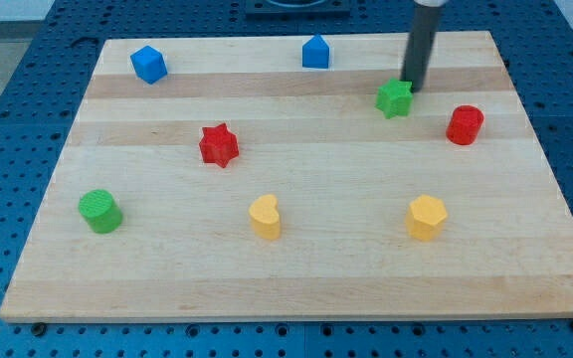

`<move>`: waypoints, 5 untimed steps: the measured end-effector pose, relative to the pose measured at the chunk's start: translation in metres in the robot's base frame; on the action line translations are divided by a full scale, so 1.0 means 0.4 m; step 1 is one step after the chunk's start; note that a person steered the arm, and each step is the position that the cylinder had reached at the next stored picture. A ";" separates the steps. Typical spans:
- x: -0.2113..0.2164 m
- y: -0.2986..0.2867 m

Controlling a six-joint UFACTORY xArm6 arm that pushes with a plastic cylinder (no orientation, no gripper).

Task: Move green star towards down and left

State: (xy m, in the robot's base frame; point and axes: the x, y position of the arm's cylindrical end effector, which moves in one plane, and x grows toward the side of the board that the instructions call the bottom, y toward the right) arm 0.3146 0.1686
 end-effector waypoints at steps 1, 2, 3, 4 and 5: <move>0.047 0.010; 0.093 -0.049; 0.095 -0.157; 0.095 -0.257; 0.095 -0.263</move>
